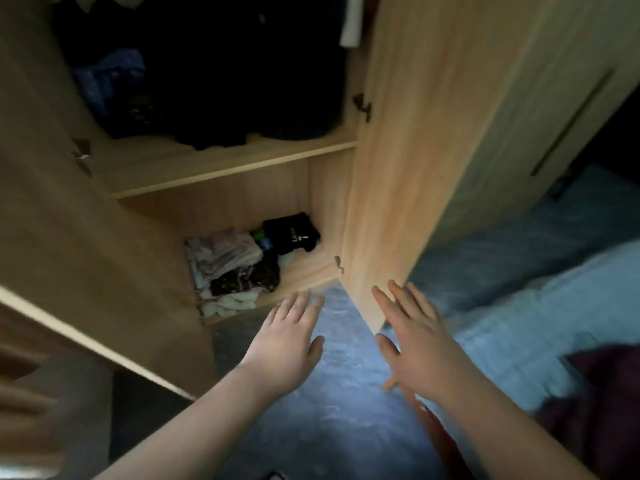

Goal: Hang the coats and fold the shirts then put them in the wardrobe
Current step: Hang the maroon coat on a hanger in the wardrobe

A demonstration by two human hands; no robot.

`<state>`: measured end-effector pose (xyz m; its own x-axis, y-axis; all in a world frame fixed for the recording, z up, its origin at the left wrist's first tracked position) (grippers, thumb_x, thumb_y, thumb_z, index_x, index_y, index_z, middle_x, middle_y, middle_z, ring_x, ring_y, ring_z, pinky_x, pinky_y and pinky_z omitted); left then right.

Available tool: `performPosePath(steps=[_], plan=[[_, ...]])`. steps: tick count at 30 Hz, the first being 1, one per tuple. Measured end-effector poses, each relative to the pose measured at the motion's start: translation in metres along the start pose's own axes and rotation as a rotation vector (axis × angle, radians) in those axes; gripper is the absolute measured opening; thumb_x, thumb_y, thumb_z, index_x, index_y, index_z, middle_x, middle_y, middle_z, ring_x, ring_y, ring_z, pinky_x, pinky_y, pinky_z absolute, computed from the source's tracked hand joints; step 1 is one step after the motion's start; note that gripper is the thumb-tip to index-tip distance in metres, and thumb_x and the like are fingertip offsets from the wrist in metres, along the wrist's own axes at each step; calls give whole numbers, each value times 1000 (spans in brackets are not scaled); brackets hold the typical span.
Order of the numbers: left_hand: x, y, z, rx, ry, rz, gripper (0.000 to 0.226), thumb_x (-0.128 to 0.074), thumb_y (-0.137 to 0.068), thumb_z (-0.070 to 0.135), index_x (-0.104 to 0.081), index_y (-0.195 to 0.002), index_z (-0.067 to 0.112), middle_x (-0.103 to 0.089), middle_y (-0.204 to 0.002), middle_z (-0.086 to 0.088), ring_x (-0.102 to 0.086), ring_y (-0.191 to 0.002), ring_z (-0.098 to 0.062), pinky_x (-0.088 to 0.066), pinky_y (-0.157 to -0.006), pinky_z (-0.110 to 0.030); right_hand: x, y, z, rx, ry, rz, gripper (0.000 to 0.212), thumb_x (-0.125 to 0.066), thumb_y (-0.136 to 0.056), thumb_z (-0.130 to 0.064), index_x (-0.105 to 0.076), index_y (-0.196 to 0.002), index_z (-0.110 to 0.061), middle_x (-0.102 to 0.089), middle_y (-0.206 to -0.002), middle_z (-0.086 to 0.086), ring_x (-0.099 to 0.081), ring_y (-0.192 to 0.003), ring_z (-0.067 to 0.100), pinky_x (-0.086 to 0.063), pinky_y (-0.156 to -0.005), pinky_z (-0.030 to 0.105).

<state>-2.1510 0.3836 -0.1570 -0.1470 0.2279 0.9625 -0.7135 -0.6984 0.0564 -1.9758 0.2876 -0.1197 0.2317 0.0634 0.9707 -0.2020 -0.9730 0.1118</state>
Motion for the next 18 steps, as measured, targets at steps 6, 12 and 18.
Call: performPosePath(steps=[6,12,18], plan=[[-41,-41,193,-291,-51,-60,67,-33,-101,49,0,-156,31,4,-165,1,7,-152,-21,1,-121,-38,12,133,159,-281,-22,55,75,-20,-84,-57,-23,-155,-30,-24,-162,2,-19,-150,32,-26,-117,50],[-95,-58,389,-576,-69,-140,78,-11,-85,62,-8,-156,31,-9,-165,-3,-4,-152,-26,-14,-122,-44,25,280,302,-622,-65,131,74,-34,-84,-51,-23,-155,-31,-21,-163,0,-15,-151,29,-21,-117,52],[-116,-51,528,-828,-80,-174,71,-25,-90,56,-27,-154,25,-24,-161,-8,-18,-150,-31,-24,-118,-49,21,388,376,-848,-83,157,75,-34,-87,-55,-9,-156,-38,-7,-166,-3,-2,-153,26,-11,-120,51]])
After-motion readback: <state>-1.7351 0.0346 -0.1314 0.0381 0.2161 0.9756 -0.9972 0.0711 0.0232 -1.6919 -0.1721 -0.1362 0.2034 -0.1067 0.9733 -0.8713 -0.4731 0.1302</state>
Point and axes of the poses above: each hand's wrist, its own y-axis away from the middle knuckle, its own x-axis out of the back of the hand, z = x × y, the point moved 6 cm from there along -y, towards the middle knuckle
